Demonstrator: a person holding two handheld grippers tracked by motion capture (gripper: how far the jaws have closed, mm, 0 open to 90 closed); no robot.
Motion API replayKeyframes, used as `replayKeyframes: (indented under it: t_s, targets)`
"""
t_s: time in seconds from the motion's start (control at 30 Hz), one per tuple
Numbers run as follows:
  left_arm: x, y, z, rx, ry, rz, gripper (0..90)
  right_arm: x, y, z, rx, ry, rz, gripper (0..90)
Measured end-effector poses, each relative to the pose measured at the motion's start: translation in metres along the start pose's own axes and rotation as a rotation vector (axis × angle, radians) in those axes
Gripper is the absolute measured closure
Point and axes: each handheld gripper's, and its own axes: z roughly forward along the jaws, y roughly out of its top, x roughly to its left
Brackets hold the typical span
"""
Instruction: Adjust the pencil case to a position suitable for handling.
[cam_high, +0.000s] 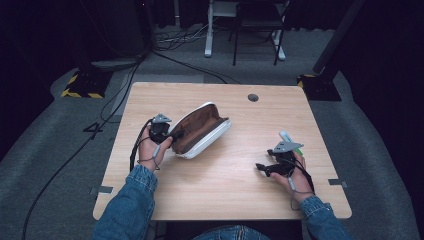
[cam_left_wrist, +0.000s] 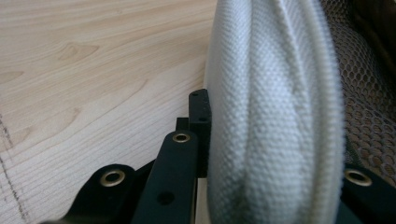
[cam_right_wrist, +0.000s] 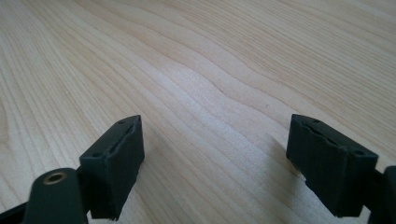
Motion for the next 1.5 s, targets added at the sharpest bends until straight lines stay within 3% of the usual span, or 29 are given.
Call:
replayKeyframes:
  t_s: [0.17, 0.37, 0.8, 1.07, 1.5]
  targets:
    - [-0.011, 0.003, -0.010, -0.005, -0.025, 0.016, 84.6, 0.000, 0.000, 0.000, 0.000, 0.001, 0.000, 19.1]
    - [-0.027, 0.005, -0.023, 0.006, -0.029, 0.067, 84.5, 0.000, 0.000, 0.000, 0.001, 0.001, 0.000, 19.1]
    - [-0.067, -0.008, -0.048, 0.034, -0.123, 0.160, 84.2, 0.000, 0.000, 0.000, 0.001, 0.001, 0.000, 19.1]
    - [-0.087, -0.019, -0.051, 0.063, -0.195, 0.218, 84.1, 0.000, 0.000, 0.000, 0.001, 0.001, 0.000, 19.1]
    - [-0.105, -0.031, -0.035, 0.123, -0.295, 0.259, 83.9, 0.000, 0.000, 0.000, 0.001, 0.001, 0.001, 19.1]
